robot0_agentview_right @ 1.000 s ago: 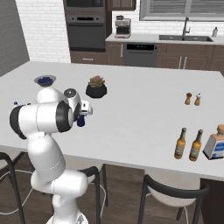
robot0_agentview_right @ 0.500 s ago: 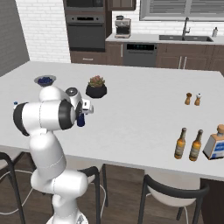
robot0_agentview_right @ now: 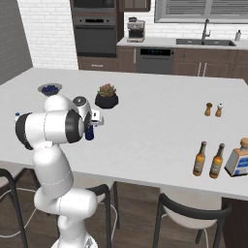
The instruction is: Move the plastic bottles in the middle to the plastics group, and the glass bottles in the middle to the glass group.
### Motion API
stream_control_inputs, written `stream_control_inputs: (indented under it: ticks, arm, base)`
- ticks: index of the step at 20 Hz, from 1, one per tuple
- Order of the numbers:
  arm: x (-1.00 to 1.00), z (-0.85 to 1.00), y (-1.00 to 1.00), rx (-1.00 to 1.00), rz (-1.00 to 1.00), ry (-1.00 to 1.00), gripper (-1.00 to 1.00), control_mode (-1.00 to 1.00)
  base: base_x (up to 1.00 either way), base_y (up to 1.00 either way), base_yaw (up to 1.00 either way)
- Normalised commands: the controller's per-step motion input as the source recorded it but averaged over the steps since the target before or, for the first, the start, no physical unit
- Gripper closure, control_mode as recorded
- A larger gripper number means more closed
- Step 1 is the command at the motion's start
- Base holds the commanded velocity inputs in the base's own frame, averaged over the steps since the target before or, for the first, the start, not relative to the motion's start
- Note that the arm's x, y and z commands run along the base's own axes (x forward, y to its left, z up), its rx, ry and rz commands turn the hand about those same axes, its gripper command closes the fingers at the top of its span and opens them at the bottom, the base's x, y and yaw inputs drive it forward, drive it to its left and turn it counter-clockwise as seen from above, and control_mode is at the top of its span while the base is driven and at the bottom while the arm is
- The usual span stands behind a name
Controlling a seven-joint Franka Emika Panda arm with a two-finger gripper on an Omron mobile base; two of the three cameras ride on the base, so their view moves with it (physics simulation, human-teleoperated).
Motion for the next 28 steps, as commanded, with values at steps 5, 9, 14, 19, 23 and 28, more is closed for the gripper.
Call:
stream_control_inputs:
  ticks: [5,9,14,19,23,28]
  arm:
    - [0.04,-0.04,0.04,0.0,0.0,0.0,-1.0,-1.0]
    - [0.02,-0.01,0.01,0.0,0.02,0.0,-1.0,-1.0]
    - [0.0,0.0,0.0,0.0,0.01,0.0,1.0,-1.0]
    - [-0.3,0.0,0.01,0.0,0.03,-0.07,1.0,-1.0]
    - [-0.56,0.05,0.1,0.03,0.13,-0.19,1.0,-1.0]
    - [-0.38,0.13,0.61,0.02,0.45,-0.01,1.0,-1.0]
  base:
    - [0.0,0.0,0.0]
    - [0.0,0.0,0.0]
    - [0.0,0.0,0.0]
    - [0.0,0.0,0.0]
    - [0.0,0.0,0.0]
    - [0.0,0.0,0.0]
